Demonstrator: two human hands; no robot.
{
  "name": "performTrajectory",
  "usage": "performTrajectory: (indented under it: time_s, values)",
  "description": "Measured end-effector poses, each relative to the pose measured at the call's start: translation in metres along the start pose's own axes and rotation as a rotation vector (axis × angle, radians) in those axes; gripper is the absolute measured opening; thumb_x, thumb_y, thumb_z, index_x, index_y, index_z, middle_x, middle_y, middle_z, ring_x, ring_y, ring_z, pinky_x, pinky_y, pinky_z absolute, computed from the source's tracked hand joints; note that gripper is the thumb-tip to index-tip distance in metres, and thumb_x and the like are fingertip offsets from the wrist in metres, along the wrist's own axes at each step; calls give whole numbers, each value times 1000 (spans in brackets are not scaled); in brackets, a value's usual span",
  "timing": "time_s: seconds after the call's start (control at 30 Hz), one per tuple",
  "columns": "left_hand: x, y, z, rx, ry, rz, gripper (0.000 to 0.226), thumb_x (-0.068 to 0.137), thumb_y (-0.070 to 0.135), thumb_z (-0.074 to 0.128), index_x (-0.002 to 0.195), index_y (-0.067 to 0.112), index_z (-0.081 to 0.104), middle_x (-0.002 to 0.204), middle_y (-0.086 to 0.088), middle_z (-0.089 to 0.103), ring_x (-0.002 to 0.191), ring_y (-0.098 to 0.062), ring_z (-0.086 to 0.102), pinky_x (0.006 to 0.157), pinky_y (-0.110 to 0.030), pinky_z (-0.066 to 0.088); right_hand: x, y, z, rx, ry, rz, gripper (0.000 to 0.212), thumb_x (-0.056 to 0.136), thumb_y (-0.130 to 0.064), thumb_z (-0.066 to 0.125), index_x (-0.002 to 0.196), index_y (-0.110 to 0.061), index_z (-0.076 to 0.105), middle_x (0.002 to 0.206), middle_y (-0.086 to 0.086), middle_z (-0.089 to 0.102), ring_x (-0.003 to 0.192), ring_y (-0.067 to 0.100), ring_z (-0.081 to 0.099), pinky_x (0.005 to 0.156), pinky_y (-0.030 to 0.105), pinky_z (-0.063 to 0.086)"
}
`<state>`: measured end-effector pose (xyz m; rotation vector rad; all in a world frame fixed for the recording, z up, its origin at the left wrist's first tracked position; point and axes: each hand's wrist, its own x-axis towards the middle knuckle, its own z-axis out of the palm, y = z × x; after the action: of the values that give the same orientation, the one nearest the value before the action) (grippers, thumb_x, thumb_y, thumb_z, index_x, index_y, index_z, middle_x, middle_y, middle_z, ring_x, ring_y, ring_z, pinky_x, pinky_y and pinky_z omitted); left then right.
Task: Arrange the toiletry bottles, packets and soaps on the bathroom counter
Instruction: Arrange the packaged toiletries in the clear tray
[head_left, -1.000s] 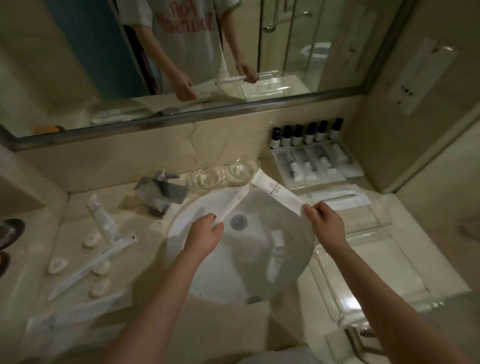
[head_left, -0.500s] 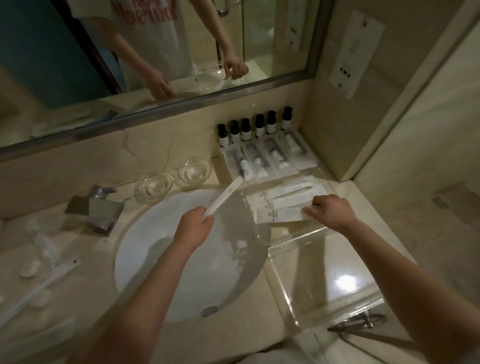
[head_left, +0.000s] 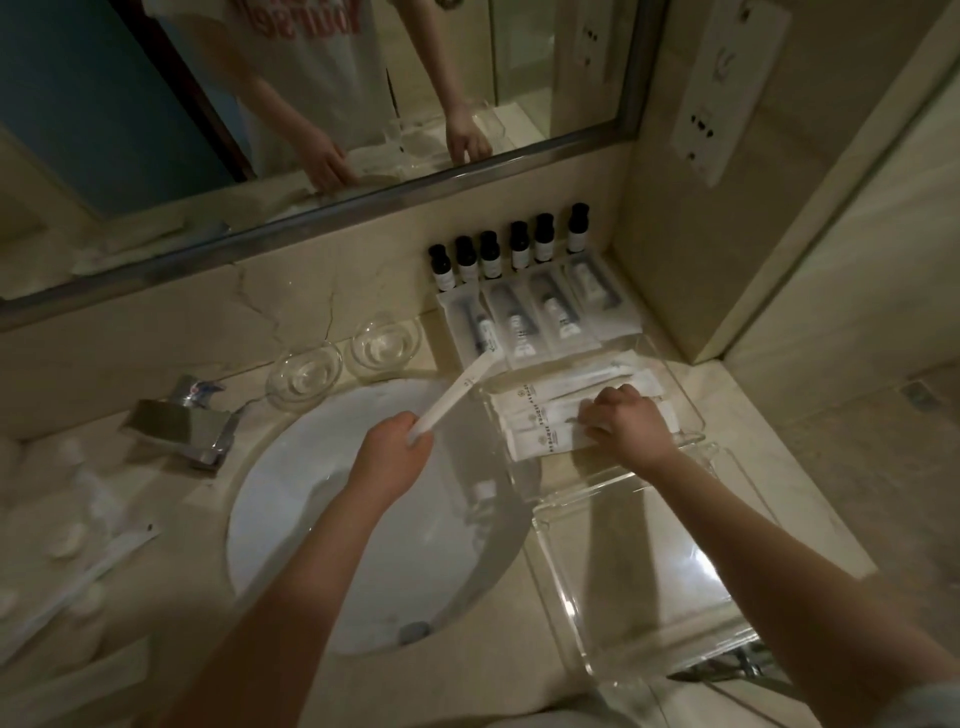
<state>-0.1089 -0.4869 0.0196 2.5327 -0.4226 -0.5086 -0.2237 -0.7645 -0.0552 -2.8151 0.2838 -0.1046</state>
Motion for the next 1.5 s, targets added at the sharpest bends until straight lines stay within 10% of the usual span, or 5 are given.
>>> performTrajectory:
  time_s: [0.57, 0.77, 0.93, 1.23, 1.5]
  values:
    - [4, 11, 2, 20, -92, 30, 22, 91, 18, 53, 96, 0, 63, 82, -11, 60, 77, -29, 59, 66, -30, 41, 11, -2, 9, 46, 91, -106, 25, 55, -9, 85, 76, -20, 76, 69, 4, 65, 63, 32, 59, 50, 30, 51]
    - [11, 45, -1, -102, -388, -20, 6, 85, 14, 57, 85, 14, 63, 68, 1, 66, 55, -8, 62, 43, -17, 41, 15, -47, -37, 756, 102, 189, 45, 88, -29, 63, 131, -26, 49, 108, -5, 54, 87, 14, 56, 70, 23, 48]
    - [16, 70, 7, -204, -646, 7, 12, 87, 12, 60, 98, 7, 61, 81, -4, 70, 59, -11, 66, 57, -20, 52, 20, -55, -56, 1051, 62, 298, 6, 89, -7, 58, 89, -13, 59, 77, 1, 55, 62, 15, 52, 52, 22, 45]
    - [12, 73, 57, 73, -372, 202, 55, 79, 16, 69, 127, 18, 43, 122, -7, 52, 106, -24, 55, 89, -28, 45, -3, 9, -48, 694, 221, 723, 9, 84, -12, 58, 93, -15, 61, 87, 10, 61, 76, 24, 55, 72, 32, 45]
    - [2, 70, 94, 304, -389, 360, 37, 87, 25, 58, 122, 13, 54, 124, -9, 59, 113, -27, 56, 91, -32, 46, -25, 21, -32, 121, 25, 545, 28, 85, -10, 53, 113, -4, 56, 106, 19, 63, 100, 37, 56, 75, 37, 46]
